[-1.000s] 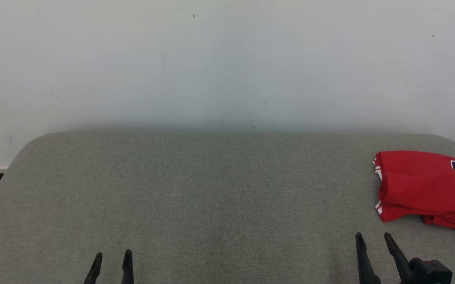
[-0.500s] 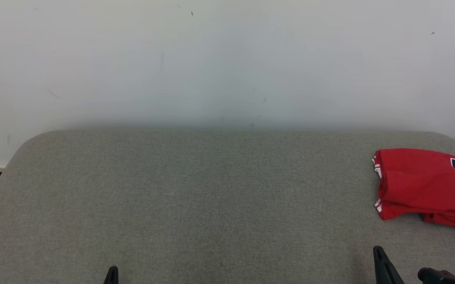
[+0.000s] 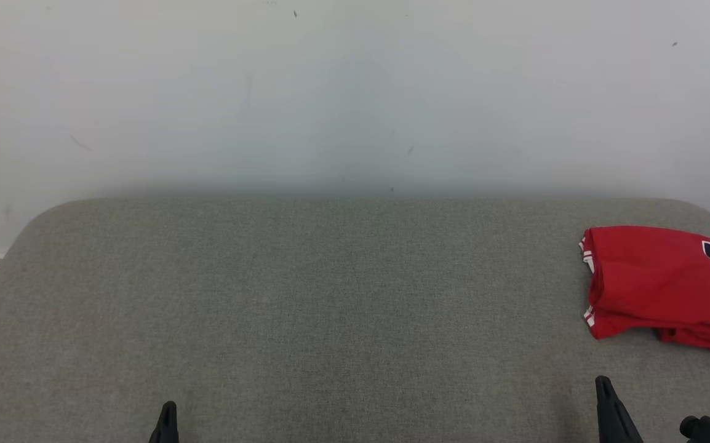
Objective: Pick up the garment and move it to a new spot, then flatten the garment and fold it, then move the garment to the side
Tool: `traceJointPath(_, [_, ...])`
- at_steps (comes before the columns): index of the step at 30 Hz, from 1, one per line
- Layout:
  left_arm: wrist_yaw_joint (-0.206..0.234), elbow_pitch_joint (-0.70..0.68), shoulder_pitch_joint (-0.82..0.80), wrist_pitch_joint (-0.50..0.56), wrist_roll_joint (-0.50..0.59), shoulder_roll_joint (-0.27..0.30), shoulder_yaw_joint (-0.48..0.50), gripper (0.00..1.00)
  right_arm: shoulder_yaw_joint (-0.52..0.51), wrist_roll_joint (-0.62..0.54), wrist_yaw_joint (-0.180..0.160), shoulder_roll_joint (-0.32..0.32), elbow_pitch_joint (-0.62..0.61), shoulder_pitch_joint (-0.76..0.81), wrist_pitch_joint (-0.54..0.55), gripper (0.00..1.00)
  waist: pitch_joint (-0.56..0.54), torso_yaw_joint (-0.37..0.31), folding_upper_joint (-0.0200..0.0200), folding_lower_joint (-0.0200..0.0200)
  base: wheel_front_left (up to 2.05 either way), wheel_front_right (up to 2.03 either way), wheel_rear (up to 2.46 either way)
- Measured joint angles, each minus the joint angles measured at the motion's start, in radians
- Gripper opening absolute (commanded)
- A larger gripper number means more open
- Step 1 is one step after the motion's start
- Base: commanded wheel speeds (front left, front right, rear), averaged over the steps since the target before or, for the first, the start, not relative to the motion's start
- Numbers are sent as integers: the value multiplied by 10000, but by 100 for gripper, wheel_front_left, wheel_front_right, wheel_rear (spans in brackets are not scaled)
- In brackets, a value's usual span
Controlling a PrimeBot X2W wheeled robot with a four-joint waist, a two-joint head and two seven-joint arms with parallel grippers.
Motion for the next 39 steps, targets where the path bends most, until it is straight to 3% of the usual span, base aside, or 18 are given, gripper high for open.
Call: traceJointPath(39, [0,38,-901,1352,-4372,-121,397,0,-451,5020,0,-2,-610,-176,805,0,344,-159,0,0,0,0,0])
